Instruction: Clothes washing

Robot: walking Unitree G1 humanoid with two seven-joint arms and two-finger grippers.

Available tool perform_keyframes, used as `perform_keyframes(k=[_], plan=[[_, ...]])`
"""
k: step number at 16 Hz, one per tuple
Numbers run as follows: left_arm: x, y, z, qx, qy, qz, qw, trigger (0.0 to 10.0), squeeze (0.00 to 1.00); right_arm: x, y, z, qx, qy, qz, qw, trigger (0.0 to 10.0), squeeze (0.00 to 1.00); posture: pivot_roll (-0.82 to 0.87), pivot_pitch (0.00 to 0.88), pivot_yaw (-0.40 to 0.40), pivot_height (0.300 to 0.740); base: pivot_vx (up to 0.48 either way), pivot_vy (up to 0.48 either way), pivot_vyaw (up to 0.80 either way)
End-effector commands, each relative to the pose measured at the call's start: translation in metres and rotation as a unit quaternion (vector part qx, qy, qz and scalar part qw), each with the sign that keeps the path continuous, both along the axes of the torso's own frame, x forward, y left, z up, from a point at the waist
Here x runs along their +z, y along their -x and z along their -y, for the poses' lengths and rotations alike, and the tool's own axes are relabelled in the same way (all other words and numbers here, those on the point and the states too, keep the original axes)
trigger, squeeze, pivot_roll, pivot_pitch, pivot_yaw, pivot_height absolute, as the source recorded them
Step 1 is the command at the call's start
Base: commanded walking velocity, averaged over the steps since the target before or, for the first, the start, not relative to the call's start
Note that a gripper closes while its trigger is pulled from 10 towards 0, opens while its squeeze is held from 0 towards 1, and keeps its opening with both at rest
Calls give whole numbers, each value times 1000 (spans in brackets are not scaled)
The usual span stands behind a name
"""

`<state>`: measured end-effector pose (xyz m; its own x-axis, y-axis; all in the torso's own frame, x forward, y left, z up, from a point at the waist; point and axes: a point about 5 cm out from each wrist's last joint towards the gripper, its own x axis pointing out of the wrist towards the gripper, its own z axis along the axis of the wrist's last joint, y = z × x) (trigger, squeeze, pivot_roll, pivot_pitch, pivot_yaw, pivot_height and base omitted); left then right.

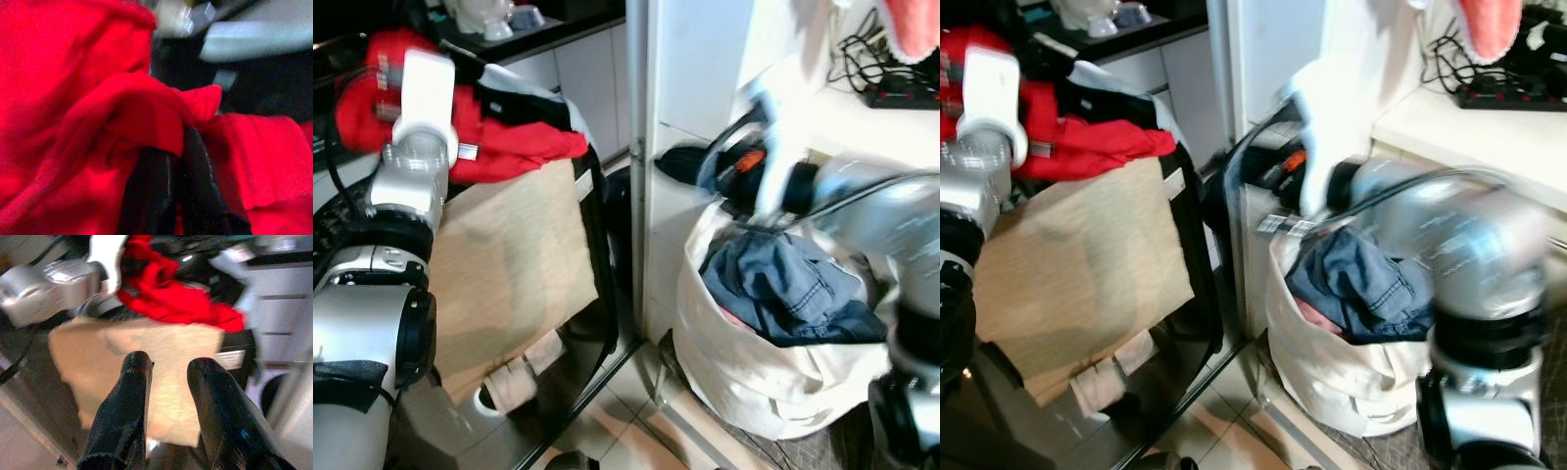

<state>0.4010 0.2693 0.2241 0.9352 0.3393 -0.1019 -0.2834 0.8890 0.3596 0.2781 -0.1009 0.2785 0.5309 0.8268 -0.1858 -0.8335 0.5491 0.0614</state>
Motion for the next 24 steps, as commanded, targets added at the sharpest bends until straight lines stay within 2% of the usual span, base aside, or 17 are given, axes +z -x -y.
perform_keyframes(k=[1, 2, 4, 6, 9, 10, 11, 12, 15, 16, 17, 18, 19, 21, 22, 23, 24], plan=[[4, 1, -8, 26, -1, 6, 1000, 10000, 0, 5, 7, -8, 25, 1, 26, 999, 10000, 0, -69, 0, 71, 740, 0, 0, 0], [-10, 4, -10, 28, 18, -24, 999, 10000, 1000, 3, 9, -12, 28, -1, 20, 999, 10000, 0, -78, 0, 76, 740, 0, 0, 0], [-16, 4, -8, 21, 41, -42, 998, 10000, 1000, -1, 10, -13, 26, 6, 18, 999, 10000, 0, -83, 0, 81, 740, 0, 0, 0], [-17, 3, -6, 22, 65, -38, 997, 10000, 1000, -4, 8, -10, 13, 10, 20, 1000, 10000, 0, -86, 0, 84, 740, 0, 0, 0], [-7, 3, -11, 32, 55, -16, 998, 10000, 1000, -3, 1, -3, -19, 10, 23, 1000, 10000, 0, -86, 0, 84, 740, 0, 0, 0], [4, 2, -14, 35, 46, 8, 998, 10000, 1000, -1, -10, 6, -66, 7, 22, 998, 10000, 0, -78, 0, 77, 740, 0, 0, 0], [8, 2, -16, 39, 38, 13, 998, 10000, 553, -1, -14, 10, -83, 6, 21, 996, 10000, 0, -75, 0, 75, 740, 0, 0, 0], [20, 3, -23, 55, 15, 34, 998, 10000, 0, 0, -24, 20, -126, 7, 18, 992, 10000, 0, -69, 0, 73, 740, 0, 0, 0], [43, 1, -23, 46, -10, 85, 995, 10000, 0, 1, -34, 33, -173, 5, 17, 985, 10000, 0, -63, 0, 71, 740, 0, 0, 0], [38, 0, -21, 36, 28, 66, 997, 10000, 0, -2, -37, 39, -194, 15, 14, 981, 10000, 0, -59, 0, 70, 740, 0, 0, 0], [34, 3, -27, 66, 33, 66, 995, 10000, 0, -3, -39, 40, -203, 19, 13, 979, 10000, 0, -58, 0, 75, 740, 0, 0, 0], [40, 6, -32, 92, -24, 87, 992, 10000, 0, -4, -39, 40, -205, 18, 12, 978, 10000, 0, -58, 0, 75, 740, 0, 0, 0], [31, 6, -32, 87, 31, 72, 993, 10000, 0, -5, -39, 39, -203, 21, 11, 979, 10000, 0, -59, 0, 78, 740, 0, 0, 0], [-2, 5, -19, 27, 85, -18, 996, 10000, 0, -8, -36, 37, -192, 28, 8, 981, 10000, 0, -61, 0, 81, 740, 0, 0, 0], [-11, 5, -16, 17, 104, -34, 994, 10000, 1000, -9, -35, 36, -189, 29, 7, 982, 10000, 0, -61, 0, 81, 740, 0, 0, 0], [-19, 7, -17, 29, 126, -38, 991, 10000, 1000, -9, -33, 36, -183, 32, 6, 983, 10000, 0, -62, 0, 81, 740, 0, 0, 0], [-19, 8, -18, 33, 129, -37, 990, 10000, 1000, -9, -33, 35, -181, 32, 6, 983, 10000, 0, -62, 0, 79, 740, 0, 0, 0]])
